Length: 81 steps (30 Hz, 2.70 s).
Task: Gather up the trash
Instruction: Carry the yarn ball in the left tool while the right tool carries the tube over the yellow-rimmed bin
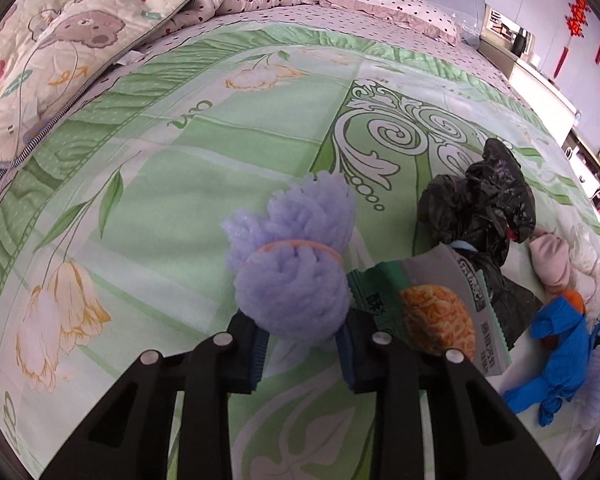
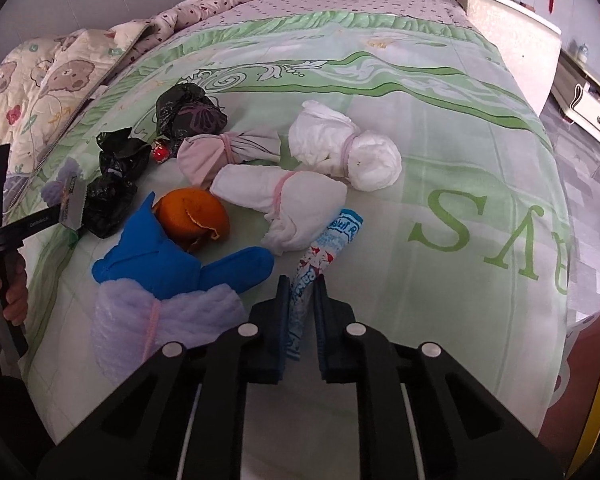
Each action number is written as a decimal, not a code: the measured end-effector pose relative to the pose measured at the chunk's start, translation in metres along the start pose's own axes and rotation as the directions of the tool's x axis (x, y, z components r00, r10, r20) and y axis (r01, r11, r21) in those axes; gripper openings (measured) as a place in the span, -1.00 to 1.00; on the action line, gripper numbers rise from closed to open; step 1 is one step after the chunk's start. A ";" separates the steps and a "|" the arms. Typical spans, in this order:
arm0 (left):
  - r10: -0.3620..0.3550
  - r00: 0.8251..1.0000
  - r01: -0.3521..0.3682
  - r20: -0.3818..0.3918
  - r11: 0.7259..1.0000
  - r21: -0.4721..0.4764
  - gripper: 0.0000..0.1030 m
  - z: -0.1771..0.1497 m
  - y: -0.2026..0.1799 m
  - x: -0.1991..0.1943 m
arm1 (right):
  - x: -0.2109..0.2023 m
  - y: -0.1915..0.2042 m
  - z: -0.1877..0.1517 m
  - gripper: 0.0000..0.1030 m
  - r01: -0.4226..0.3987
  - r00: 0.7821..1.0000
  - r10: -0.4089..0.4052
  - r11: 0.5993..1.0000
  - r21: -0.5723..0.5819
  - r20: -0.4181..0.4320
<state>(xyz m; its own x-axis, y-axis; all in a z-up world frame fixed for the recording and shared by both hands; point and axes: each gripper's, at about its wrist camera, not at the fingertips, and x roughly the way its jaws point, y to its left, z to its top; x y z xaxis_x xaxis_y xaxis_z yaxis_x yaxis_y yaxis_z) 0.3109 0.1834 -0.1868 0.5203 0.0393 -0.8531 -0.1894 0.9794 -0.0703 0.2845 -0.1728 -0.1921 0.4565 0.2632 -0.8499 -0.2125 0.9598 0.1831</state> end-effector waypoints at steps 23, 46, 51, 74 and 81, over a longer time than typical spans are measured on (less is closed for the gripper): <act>-0.047 0.969 0.039 0.241 0.998 0.041 -0.47 -0.013 -0.027 -0.101 | -0.109 -0.009 -0.005 -0.82 -0.029 0.964 0.029 1.000 -0.003 0.263; -0.382 0.892 0.313 0.241 0.907 0.282 -0.47 -0.044 -0.221 -0.210 | -0.278 -0.077 -0.055 -0.82 0.048 0.900 -0.055 0.998 0.027 0.432; -0.458 0.866 0.373 0.203 0.860 0.349 -0.47 -0.054 -0.271 -0.218 | -0.305 -0.105 -0.066 -0.81 0.083 0.885 -0.107 0.994 0.071 0.452; -0.574 0.819 0.494 -0.027 0.679 0.543 -0.46 -0.106 -0.478 -0.202 | -0.344 -0.266 -0.126 -0.80 0.170 0.867 -0.294 0.933 0.316 0.402; -0.541 0.834 0.504 -0.111 0.663 0.553 -0.46 -0.121 -0.523 -0.167 | -0.324 -0.320 -0.141 -0.80 0.160 0.890 -0.309 0.901 0.404 0.336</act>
<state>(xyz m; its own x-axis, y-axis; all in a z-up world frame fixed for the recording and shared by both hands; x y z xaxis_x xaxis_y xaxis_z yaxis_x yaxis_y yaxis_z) 0.2224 -0.3594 -0.0700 0.4438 -0.5189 -0.7306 0.5970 0.7792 -0.1908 0.0827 -0.5789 -0.0452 0.7622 -0.0297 -0.6467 0.2309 0.9457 0.2287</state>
